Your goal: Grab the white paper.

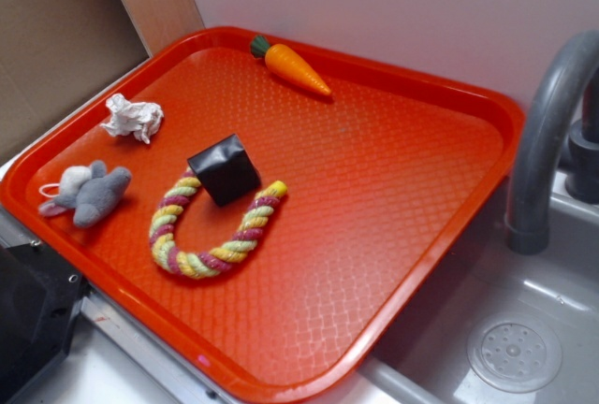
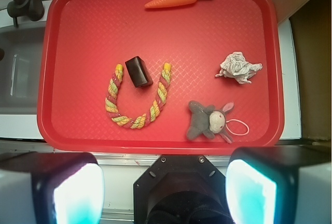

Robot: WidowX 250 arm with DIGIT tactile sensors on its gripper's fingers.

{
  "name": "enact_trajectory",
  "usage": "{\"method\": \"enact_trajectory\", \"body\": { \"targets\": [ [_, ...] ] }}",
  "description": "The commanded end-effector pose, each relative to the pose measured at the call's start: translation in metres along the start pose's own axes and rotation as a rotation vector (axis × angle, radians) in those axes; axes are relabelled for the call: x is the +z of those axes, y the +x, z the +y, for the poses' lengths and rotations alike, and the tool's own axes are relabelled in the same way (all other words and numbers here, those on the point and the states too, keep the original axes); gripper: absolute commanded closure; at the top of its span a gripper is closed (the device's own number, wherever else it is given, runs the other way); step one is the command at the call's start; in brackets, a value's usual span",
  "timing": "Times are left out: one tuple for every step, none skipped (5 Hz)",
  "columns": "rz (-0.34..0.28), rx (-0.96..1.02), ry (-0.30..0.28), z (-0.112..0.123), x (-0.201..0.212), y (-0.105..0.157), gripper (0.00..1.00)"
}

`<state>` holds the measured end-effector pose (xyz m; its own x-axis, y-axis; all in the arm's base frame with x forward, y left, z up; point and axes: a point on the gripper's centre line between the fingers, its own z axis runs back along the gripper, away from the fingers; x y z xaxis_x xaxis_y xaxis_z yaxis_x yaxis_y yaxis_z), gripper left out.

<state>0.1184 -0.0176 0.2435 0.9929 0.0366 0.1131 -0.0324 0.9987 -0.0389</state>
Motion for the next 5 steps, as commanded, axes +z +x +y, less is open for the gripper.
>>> {"method": "enact_trajectory", "body": {
  "targets": [
    [0.0, 0.0, 0.0, 0.0, 0.0, 0.0, 0.0],
    [-0.026, 0.25, 0.005, 0.022, -0.028, 0.014, 0.0],
    [-0.074, 0.493, 0.066, 0.044, -0.054, 0.027, 0.0],
    [-0.079, 0.738, 0.117, 0.089, -0.091, 0.044, 0.0],
    [-0.104, 0.976, 0.21, 0.125, -0.124, 0.057, 0.0]
  ]
}}
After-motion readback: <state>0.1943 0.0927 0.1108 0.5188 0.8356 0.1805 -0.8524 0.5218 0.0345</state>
